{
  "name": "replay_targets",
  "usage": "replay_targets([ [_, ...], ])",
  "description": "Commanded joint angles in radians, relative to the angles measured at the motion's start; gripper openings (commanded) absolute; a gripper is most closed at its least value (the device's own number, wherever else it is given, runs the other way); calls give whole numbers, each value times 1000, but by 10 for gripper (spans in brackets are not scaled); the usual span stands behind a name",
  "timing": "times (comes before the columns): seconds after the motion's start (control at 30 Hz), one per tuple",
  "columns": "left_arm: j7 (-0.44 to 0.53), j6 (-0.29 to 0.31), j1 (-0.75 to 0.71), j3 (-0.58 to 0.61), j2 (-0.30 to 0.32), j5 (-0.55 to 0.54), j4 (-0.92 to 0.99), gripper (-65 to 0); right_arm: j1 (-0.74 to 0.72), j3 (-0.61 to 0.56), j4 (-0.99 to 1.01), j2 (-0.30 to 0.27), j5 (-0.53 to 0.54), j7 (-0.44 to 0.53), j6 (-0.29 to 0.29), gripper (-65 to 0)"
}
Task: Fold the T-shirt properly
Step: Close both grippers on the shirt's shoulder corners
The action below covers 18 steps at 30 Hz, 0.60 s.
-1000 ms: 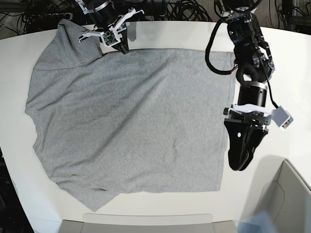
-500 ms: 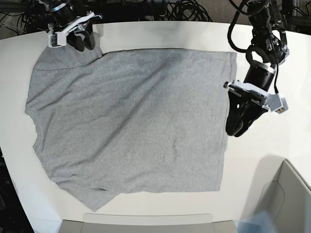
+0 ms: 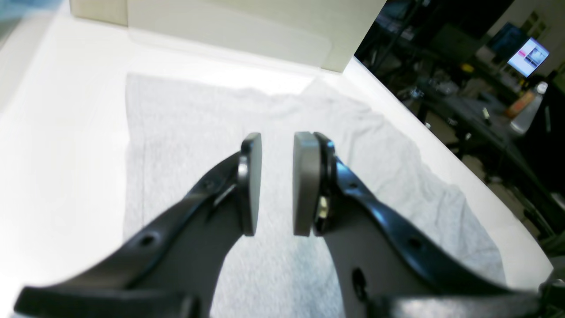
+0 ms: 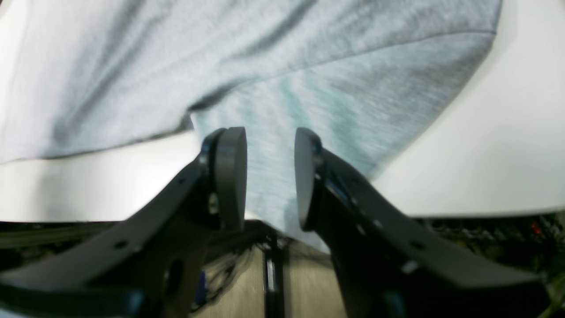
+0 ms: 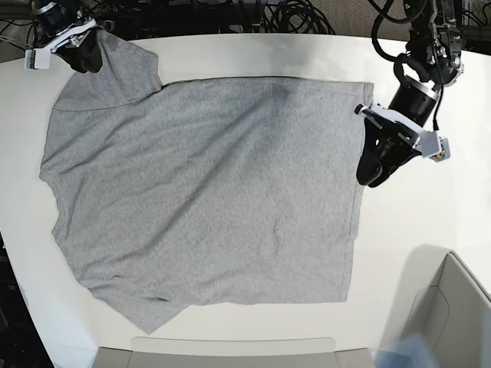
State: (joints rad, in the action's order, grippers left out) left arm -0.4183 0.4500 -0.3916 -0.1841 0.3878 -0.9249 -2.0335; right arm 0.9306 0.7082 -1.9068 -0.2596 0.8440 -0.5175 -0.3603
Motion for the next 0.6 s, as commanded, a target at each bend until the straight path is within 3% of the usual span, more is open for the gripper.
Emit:
replay_targets([
  [0.0, 29, 10, 4, -5, 12, -15, -19, -534, -11, 26, 39, -7, 11, -13, -38, -470],
  [0.13, 29, 10, -16, -5, 12, -15, -19, -534, -52, 49, 152, -17, 11, -37, -90, -471],
  [0.3, 29, 10, -16, -5, 10, -13, -19, -534, -54, 46, 166, -33, 10, -39, -88, -471],
  [0.57, 28, 10, -14, -5, 35, -12, -17, -534, -77, 49, 269, -2, 13, -40, -88, -471],
])
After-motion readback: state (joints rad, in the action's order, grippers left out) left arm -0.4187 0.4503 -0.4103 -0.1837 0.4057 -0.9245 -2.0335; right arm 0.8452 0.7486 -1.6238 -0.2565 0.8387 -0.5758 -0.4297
